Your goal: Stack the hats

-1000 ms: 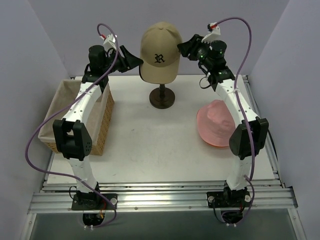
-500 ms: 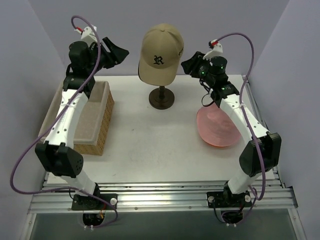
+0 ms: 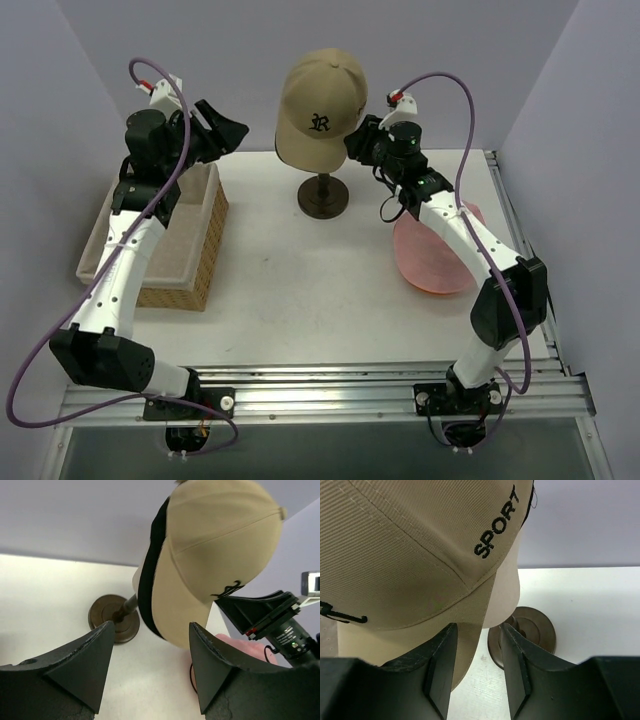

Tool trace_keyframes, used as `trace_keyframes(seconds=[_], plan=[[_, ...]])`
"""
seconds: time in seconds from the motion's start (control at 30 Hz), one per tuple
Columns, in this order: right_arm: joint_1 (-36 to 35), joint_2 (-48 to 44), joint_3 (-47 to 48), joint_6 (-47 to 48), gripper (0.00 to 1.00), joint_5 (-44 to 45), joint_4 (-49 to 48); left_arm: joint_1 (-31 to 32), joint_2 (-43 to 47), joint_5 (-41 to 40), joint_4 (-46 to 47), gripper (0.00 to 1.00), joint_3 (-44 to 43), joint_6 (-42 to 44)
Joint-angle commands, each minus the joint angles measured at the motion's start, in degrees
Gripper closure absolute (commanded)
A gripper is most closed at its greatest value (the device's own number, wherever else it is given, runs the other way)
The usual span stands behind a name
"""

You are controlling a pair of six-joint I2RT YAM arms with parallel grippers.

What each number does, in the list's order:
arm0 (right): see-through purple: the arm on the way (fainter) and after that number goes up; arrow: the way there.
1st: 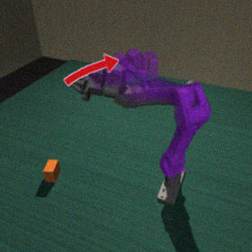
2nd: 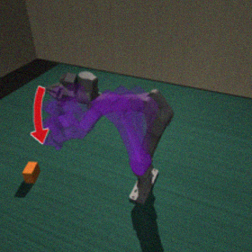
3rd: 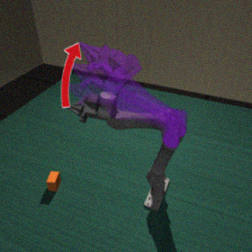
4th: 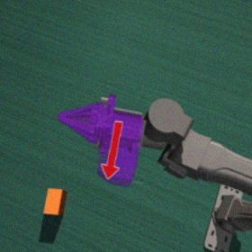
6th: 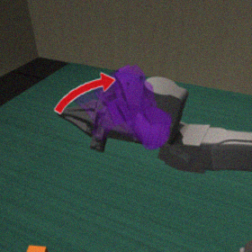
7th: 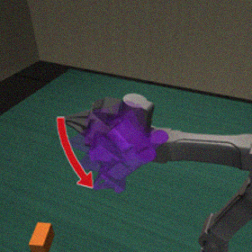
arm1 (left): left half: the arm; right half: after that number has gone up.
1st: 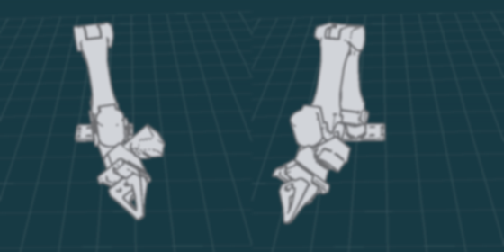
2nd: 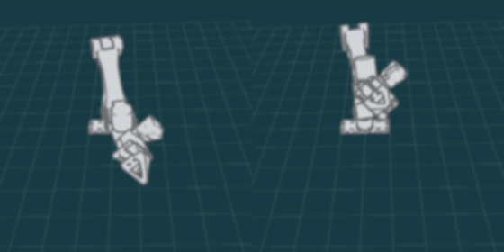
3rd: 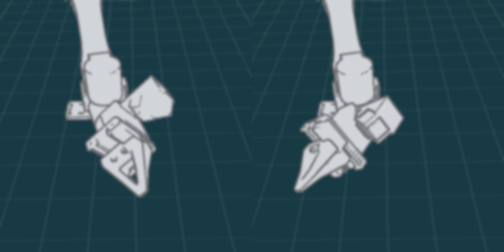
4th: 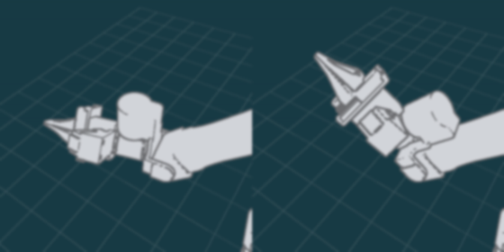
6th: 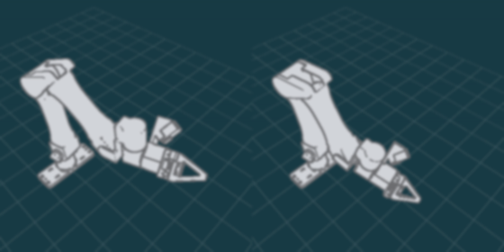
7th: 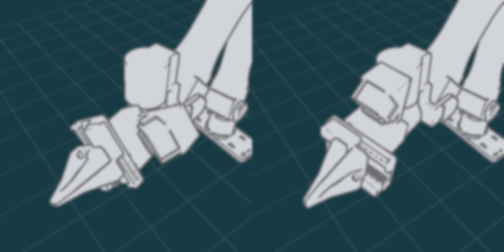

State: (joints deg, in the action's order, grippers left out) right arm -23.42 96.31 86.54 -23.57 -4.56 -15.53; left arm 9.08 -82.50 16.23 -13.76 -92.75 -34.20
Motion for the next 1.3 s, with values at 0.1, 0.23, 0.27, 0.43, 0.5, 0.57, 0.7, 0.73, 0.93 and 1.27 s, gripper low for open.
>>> trace_keyframes(seconds=[0.1, 0.23, 0.27, 0.43, 0.5, 0.57, 0.7, 0.73, 0.93, 1.27], plan=[[-2.33, -0.77, 0.73, 2.83, 0.64, 4.38, -0.91, 0.41, 4.45, -1.29, 0.49, 0.3, 4.85, 0.36], [-2.33, -2.79, 0.56, 4.14, 0.64, 4.38, -0.47, 1.81, 7.25, -1.64, 2.51, 0.3, 8.98, 0.27], [-2.33, -3.41, 0.47, 4.32, 0.64, 4.38, -0.29, 2.16, 7.7, -1.73, 2.6, 0.3, 9.77, 0.36], [-2.33, -5.7, 0.03, 5.47, 0.63, 5.6, 0.41, 3.49, 9.81, -4.98, 4.96, 0.3, 15.31, 0.88], [-2.16, -6.48, -0.58, 5.9, 0.64, 7.1, 0.41, 3.49, 9.64, -4.28, 5.14, 0.3, 16.02, 0.62], [-2.16, -6.75, -0.85, 6.34, 0.64, 9.03, 0.76, 3.57, 9.55, -2.35, 6.11, 0.3, 17.6, -0.08], [-1.89, -4.22, 0.2, 8.28, 0.64, 11.67, 1.99, 5.68, 12.0, -4.18, 6.55, 0.3, 21.55, 0.44], [-1.72, -3.42, 1.6, 8.89, 0.64, 11.68, 2.43, 7.08, 13.84, -4.97, 7.16, 0.3, 22.78, 0.45], [-1.89, 1.16, 4.16, 9.69, 0.65, 13.25, 4.1, 11.3, 21.14, -9.9, 10.59, 0.3, 31.83, 0.18], [-3.12, 1.69, 2.41, 10.56, 0.66, 11.68, -0.63, 15.97, 26.51, -15.17, 12.26, 0.3, 37.2, 1.94]])
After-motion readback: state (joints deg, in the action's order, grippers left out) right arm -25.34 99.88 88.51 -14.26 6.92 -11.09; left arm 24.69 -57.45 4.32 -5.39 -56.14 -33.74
